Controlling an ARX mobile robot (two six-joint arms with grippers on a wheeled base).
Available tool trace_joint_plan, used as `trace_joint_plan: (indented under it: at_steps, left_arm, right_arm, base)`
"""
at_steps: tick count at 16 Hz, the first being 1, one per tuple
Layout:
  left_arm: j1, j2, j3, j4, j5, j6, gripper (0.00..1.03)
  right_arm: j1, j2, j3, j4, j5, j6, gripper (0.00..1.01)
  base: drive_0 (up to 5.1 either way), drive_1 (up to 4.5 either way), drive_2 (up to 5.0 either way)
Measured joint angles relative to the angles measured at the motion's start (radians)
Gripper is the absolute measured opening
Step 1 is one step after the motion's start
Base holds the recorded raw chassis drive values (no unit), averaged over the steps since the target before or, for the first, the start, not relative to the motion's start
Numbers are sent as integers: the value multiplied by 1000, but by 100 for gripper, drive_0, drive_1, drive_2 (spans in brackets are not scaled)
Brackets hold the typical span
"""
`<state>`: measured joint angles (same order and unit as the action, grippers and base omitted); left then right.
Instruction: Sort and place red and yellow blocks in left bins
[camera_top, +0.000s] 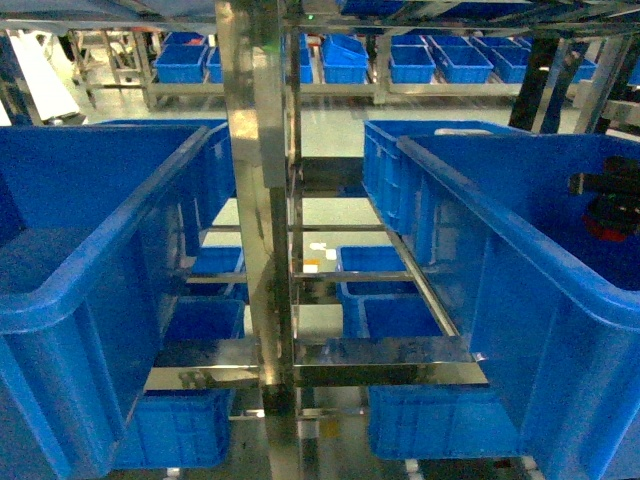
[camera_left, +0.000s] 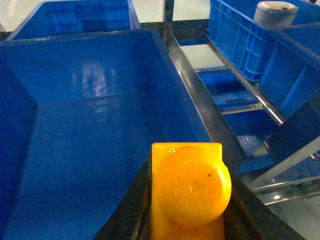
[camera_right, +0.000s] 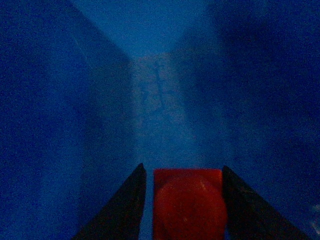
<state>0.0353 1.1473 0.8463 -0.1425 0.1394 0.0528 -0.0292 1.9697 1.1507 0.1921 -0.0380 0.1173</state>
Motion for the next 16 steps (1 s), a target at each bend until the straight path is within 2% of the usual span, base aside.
trace_joint_plan:
  at_steps: [2,5,6,7,8,10,11,14,16]
  left_arm:
    - [0,0,0,0,0,0,27]
    - [0,0,0,0,0,0,27]
    - [0,0,0,0,0,0,27]
    - [0,0,0,0,0,0,27]
    - [0,0,0,0,0,0,27]
    - [2,0,0,0,0,0,27]
    - [1,0,0,0,0,0,27]
    - [1,0,0,0,0,0,27]
    - [1,0,0,0,0,0,27]
  right_arm:
    - [-28,-59,-37,-21,-8,25,62]
    - [-48,-295,-192,-71,-18,123,94]
    - [-41,-385,-257,-86,-33,151,100]
    - [-29,-463,-325,-99,-65,174,97]
    - [-27,-541,-397,-121,-90,180,98]
    - [-25,-706,-480,-193,-109,178,98]
    - [-23,-816,-515,-258,-111,159,98]
    - [25,-1089,-575,-517,-135,66,98]
    - [24,-1131,-577,-569,-147,52,98]
  base:
    - [0,0,0]
    - [0,0,0]
    - [0,0,0]
    - [0,0,0]
    - [0,0,0]
    - [0,0,0]
    - [0,0,0]
    - [0,0,0]
    - [0,0,0]
